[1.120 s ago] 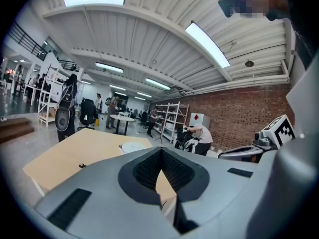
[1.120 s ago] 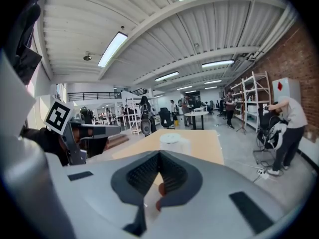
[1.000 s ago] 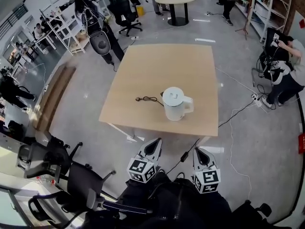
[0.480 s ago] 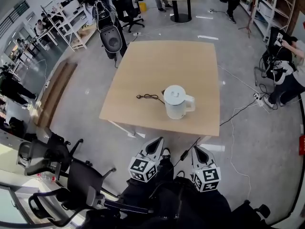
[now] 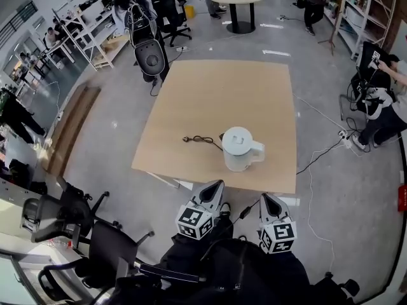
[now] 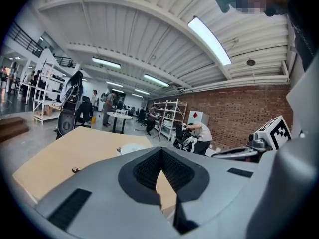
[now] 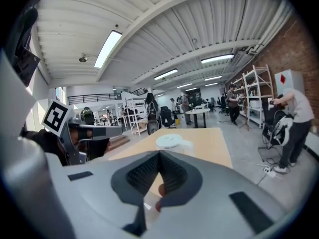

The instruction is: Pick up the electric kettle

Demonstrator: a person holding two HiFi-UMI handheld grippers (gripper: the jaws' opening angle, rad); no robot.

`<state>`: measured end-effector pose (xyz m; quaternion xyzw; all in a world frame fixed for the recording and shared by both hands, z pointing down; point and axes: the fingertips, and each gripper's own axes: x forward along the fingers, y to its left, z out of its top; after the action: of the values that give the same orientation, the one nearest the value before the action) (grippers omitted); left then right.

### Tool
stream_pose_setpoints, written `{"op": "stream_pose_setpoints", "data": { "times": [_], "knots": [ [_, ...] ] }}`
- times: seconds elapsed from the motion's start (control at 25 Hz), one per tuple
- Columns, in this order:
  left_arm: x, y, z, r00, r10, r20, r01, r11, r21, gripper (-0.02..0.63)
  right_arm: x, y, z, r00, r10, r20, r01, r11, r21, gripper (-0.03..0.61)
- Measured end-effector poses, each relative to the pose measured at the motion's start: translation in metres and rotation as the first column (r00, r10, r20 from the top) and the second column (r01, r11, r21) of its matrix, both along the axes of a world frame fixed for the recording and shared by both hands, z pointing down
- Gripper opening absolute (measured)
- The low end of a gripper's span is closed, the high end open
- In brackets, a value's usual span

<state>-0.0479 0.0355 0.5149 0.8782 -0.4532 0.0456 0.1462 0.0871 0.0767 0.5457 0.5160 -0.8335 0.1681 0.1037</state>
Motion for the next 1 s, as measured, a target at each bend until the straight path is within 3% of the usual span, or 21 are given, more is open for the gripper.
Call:
{"op": "stream_pose_setpoints", "data": {
  "times": [0.6, 1.0],
  "knots": [
    [-0.042, -0.112, 0.008, 1.0, 0.004, -0.016, -0.005, 1.0, -0.029, -0.006, -0.029, -0.114, 0.004, 0.998, 0.044, -0.044, -0.045, 0.999, -0.016, 0.005],
    [-0.062, -0.162, 0.018, 0.999, 0.039, -0.014, -0.04, 0.998, -0.049, -0.006, -0.029, -0.159, -0.011, 0.986, 0.152, -0.067, -0.145, 0.984, 0.103, 0.005]
  ]
}}
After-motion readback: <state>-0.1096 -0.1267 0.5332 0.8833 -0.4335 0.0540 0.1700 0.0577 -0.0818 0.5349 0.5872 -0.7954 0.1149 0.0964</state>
